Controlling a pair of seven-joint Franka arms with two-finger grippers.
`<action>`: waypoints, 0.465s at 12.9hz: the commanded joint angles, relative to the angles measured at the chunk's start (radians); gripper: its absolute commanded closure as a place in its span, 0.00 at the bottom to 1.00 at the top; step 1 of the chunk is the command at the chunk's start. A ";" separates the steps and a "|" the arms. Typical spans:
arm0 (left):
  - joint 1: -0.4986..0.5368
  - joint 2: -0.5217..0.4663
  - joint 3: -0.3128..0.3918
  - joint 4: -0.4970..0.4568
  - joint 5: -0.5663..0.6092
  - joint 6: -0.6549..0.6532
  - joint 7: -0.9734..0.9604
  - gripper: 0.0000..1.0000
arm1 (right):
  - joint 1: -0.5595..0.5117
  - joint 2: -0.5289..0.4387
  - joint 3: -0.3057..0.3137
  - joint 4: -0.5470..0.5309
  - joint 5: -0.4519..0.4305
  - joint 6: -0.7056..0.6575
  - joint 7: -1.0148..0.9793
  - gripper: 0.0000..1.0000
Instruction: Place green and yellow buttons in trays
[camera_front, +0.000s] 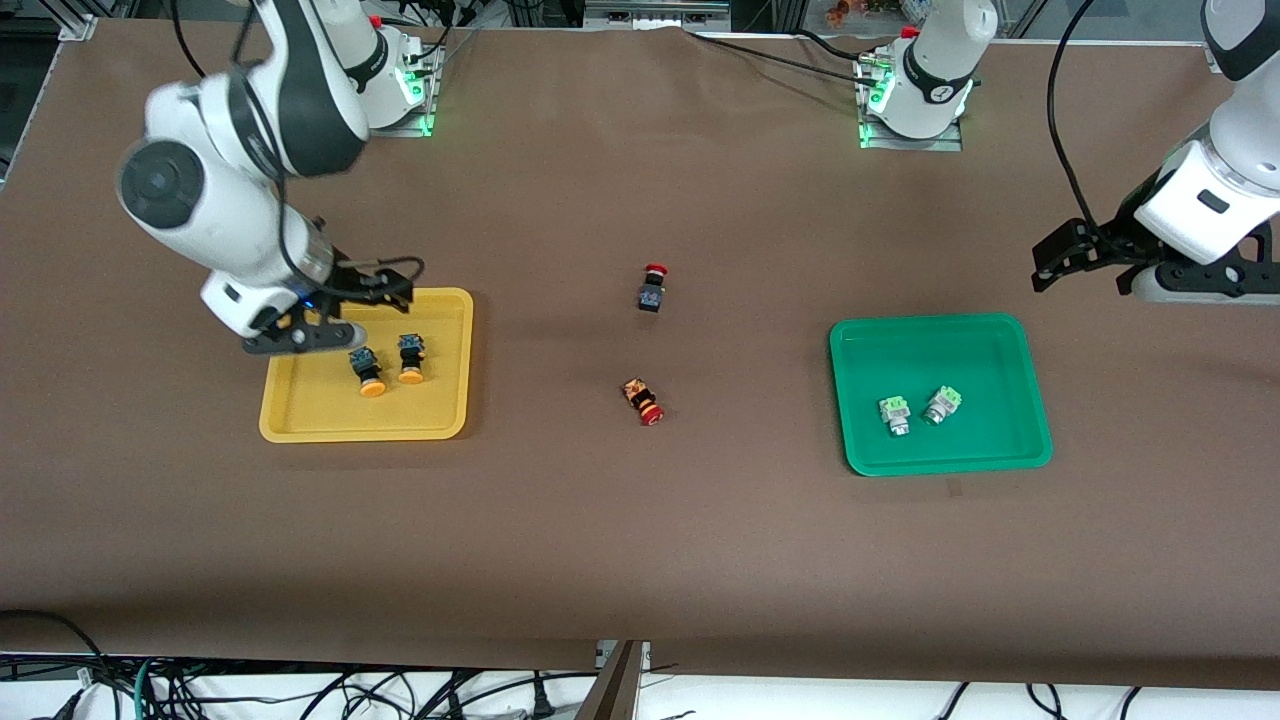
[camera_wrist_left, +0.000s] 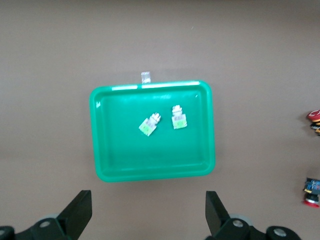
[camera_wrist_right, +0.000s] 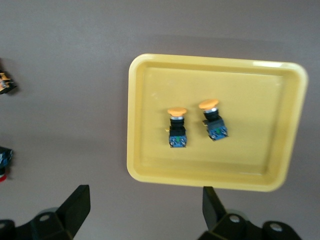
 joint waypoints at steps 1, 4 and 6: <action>-0.016 0.025 0.006 0.045 -0.011 -0.067 -0.017 0.00 | 0.008 -0.079 0.000 0.022 -0.055 -0.108 0.032 0.01; -0.018 0.057 0.006 0.092 -0.010 -0.083 -0.016 0.00 | -0.170 -0.133 0.154 0.027 -0.103 -0.131 0.015 0.01; -0.026 0.057 0.006 0.092 -0.008 -0.084 -0.017 0.00 | -0.360 -0.149 0.329 0.027 -0.108 -0.134 0.015 0.01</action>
